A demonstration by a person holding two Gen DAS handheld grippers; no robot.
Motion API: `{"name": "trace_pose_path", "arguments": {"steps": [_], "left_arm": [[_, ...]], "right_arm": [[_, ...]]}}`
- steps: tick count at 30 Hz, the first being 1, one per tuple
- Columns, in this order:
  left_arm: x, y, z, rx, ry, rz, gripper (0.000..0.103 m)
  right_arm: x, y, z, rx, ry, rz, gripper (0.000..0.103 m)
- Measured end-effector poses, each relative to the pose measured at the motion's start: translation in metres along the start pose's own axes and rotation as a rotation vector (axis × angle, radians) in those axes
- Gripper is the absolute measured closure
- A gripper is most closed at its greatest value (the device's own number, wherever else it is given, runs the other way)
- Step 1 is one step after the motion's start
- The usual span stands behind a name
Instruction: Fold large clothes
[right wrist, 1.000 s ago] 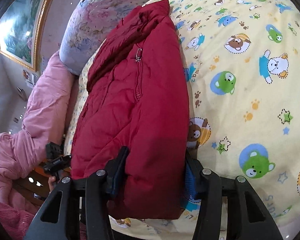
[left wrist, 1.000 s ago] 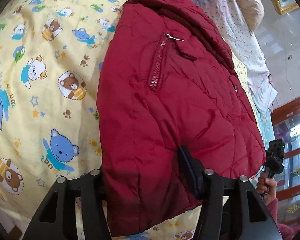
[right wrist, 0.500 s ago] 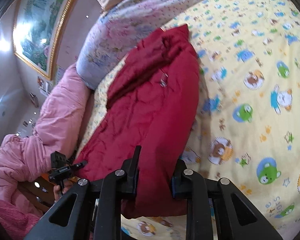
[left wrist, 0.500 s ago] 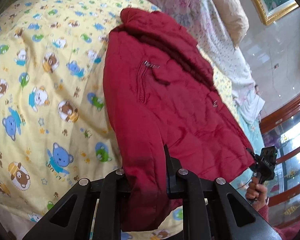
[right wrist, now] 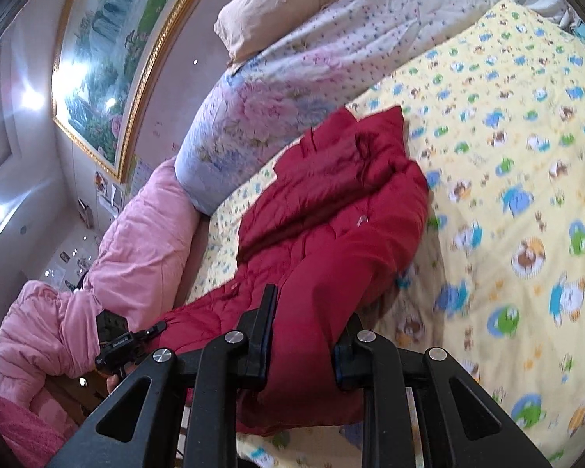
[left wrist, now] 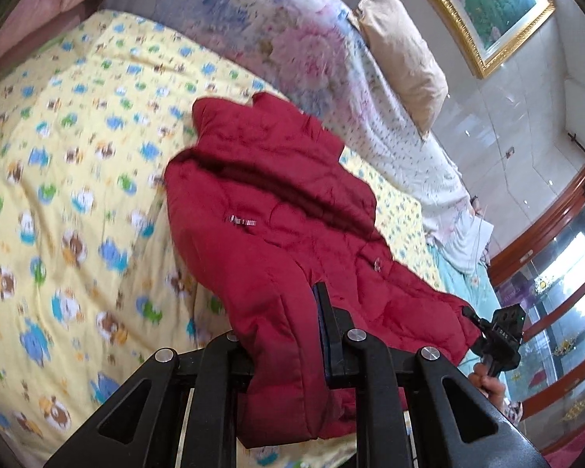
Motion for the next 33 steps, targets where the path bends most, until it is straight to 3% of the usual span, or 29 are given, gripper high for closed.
{"name": "trace_pose_path", "arguments": {"steps": [13, 33], "left_arm": [[-0.063, 0.013, 0.029, 0.001, 0.048, 0.062, 0.087], [-0.188, 0.124, 0.037, -0.085, 0.004, 0.112, 0.086]], "right_arm": [[-0.073, 0.025, -0.006, 0.026, -0.057, 0.046, 0.081], [-0.177, 0.11, 0.03, 0.106, -0.01, 0.104, 0.079]]}}
Point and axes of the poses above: each gripper's, at about its wrist camera, not at the fingertips, and y roughly the way its jaws point, z to its right, x to its underside, the point moved 9 cm from there along y, roughly the way its jaws point, and after that the axes turned 7 degrees about -y, right-handed, at the moved point
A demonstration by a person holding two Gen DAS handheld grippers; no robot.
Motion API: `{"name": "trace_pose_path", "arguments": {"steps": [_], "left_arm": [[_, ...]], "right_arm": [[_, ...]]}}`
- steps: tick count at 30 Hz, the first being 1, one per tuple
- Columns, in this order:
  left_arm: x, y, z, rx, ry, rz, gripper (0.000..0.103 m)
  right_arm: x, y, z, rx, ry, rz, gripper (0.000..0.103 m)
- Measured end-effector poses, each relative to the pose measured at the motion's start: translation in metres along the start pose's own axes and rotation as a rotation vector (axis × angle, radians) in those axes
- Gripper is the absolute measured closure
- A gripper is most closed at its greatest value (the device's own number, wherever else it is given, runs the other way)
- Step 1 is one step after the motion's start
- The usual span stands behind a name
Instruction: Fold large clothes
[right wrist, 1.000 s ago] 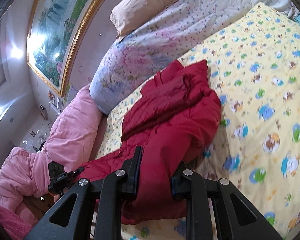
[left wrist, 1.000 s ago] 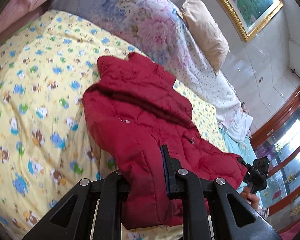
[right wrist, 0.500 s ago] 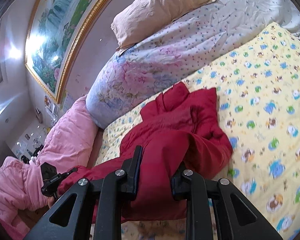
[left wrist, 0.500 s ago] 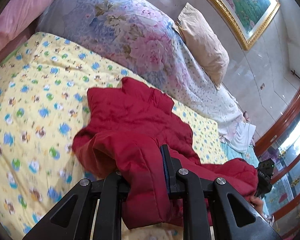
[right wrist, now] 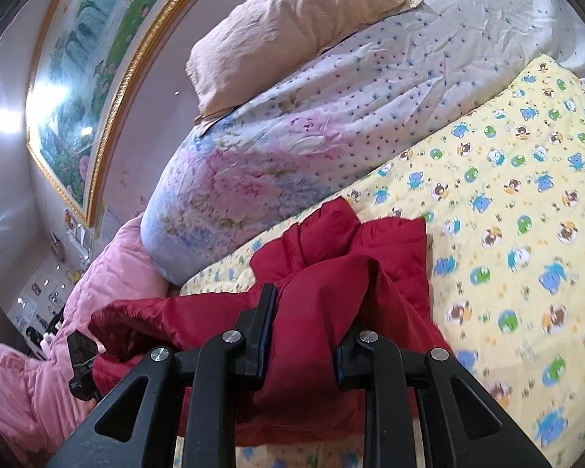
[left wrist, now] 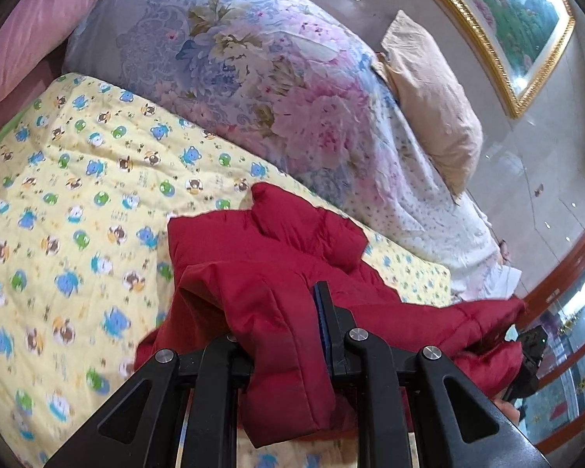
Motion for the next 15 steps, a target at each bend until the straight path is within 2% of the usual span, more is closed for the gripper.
{"name": "trace_pose_path", "arguments": {"steps": [15], "left_arm": [[-0.06, 0.151, -0.033, -0.104, -0.057, -0.052, 0.085]], "right_arm": [[-0.023, 0.102, 0.074, 0.107, 0.125, -0.038, 0.078]]}}
Point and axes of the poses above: each gripper's, at about its wrist camera, not at the fingertips, and y roughly the way its jaws point, z to its right, x to its underside, the point moved 9 cm from there along y, roughly the way its jaws point, and after that the axes turned 7 degrees about -y, right-handed, at the moved point
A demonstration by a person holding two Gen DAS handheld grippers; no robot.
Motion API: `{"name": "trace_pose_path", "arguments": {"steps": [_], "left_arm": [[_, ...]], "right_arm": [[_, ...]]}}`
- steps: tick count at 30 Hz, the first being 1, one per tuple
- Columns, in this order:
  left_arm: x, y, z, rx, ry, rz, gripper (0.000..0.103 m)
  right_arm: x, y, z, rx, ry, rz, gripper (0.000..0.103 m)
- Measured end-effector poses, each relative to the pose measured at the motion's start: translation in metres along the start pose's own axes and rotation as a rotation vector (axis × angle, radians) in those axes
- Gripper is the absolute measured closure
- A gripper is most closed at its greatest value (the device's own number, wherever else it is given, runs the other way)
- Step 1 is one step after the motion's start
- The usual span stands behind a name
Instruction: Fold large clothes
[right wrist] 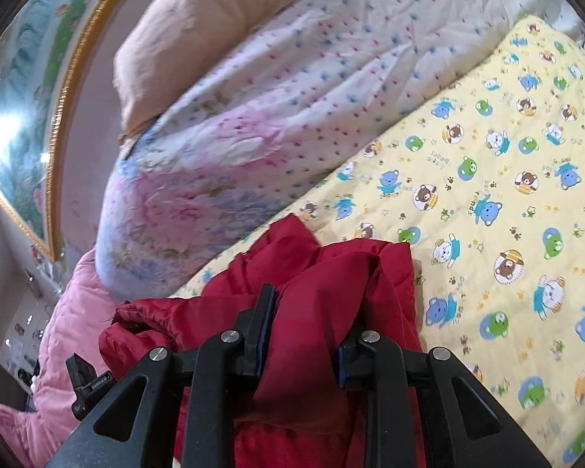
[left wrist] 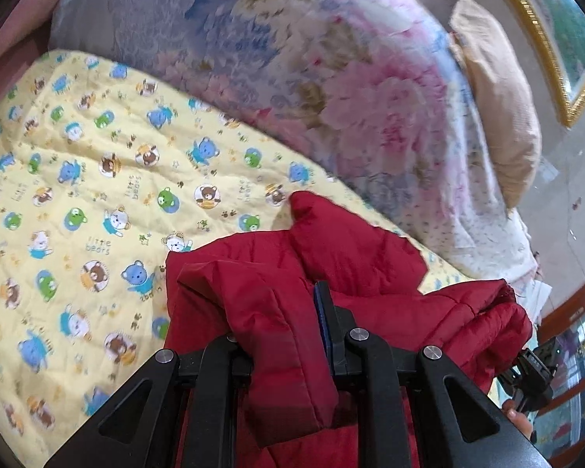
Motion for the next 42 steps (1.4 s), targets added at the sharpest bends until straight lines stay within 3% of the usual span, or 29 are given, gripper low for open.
{"name": "trace_pose_path", "arguments": {"steps": [12, 21, 29, 31, 34, 37, 42], "left_arm": [[-0.032, 0.091, -0.013, -0.043, -0.025, -0.022, 0.082], [-0.042, 0.12, -0.023, -0.02, -0.069, -0.047, 0.081], [-0.039, 0.089, -0.013, -0.013, -0.027, -0.018, 0.074], [-0.037, 0.074, -0.008, -0.015, -0.008, 0.005, 0.068], [-0.029, 0.045, -0.004, -0.035, 0.007, 0.059, 0.049], [-0.011, 0.025, 0.008, 0.018, 0.021, 0.066, 0.045], [0.045, 0.024, 0.037, 0.043, 0.15, -0.012, 0.045]], "right_arm": [[-0.009, 0.06, 0.03, 0.08, 0.067, -0.002, 0.075], [-0.01, 0.087, 0.047, 0.105, 0.1, -0.01, 0.075], [-0.009, 0.098, 0.056, 0.087, 0.153, -0.006, 0.075], [-0.009, 0.099, 0.056, 0.091, 0.15, -0.006, 0.075], [-0.009, 0.1, 0.058, 0.102, 0.155, -0.002, 0.075], [-0.01, 0.102, 0.061, 0.116, 0.164, -0.003, 0.075], [-0.011, 0.106, 0.059, 0.135, 0.154, -0.013, 0.074]]}}
Point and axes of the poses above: each gripper's, at about its wrist camera, not at the fingertips, and y roughly the way its jaws point, z to its right, x to its underside, the point moved 9 cm from there along y, roughly the way its jaws point, and after that the axes turned 7 degrees about -y, right-handed, at the moved point
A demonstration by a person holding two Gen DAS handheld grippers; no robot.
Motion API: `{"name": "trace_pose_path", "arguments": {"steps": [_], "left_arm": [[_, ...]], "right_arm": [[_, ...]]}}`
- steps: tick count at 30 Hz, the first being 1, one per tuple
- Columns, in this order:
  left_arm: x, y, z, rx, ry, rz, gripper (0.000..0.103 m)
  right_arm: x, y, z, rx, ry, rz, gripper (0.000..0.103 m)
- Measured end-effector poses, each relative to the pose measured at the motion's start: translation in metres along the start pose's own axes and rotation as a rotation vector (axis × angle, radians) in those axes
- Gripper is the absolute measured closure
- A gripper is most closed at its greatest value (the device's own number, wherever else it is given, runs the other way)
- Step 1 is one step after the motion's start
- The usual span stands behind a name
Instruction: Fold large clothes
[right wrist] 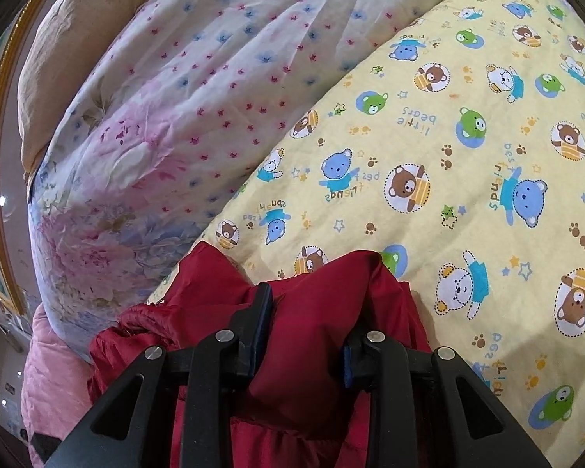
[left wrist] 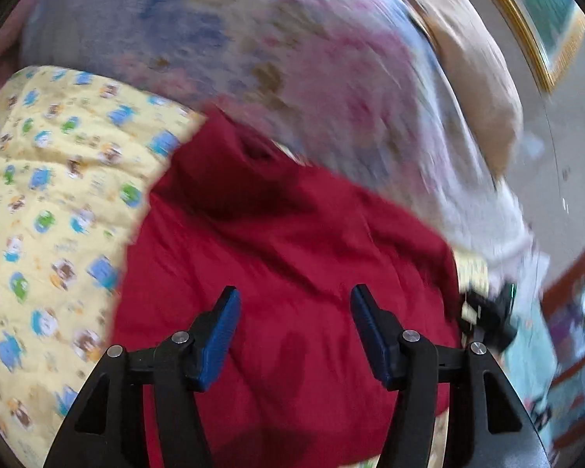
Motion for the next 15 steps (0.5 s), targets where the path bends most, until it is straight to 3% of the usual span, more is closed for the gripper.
{"name": "trace_pose_path", "arguments": {"steps": [2, 4, 8, 12, 15], "left_arm": [[0.018, 0.01, 0.01, -0.019, 0.057, -0.038, 0.045], [0.033, 0.028, 0.009, -0.152, 0.134, -0.051, 0.045], [0.032, 0.044, -0.002, -0.235, 0.15, -0.026, 0.044], [0.029, 0.049, -0.008, -0.262, 0.153, -0.02, 0.044], [0.031, 0.048, -0.009, -0.272, 0.158, -0.016, 0.044]], "right_arm": [[-0.001, -0.001, -0.002, -0.004, 0.002, -0.012, 0.072], [-0.003, -0.007, -0.005, -0.022, 0.013, -0.028, 0.067], [-0.008, -0.04, -0.02, -0.035, -0.033, -0.006, 0.058], [-0.001, -0.093, -0.049, 0.065, -0.233, 0.098, 0.033], [0.02, -0.117, -0.082, 0.093, -0.419, 0.148, 0.029]]}}
Point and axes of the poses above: each gripper's, at about its wrist camera, not at the fingertips, and y roughly the way its jaws point, z to its right, x to its underside, the point moved 9 cm from there along y, roughly the way its jaws point, and after that the axes turned 7 degrees about -y, right-handed, at the moved point
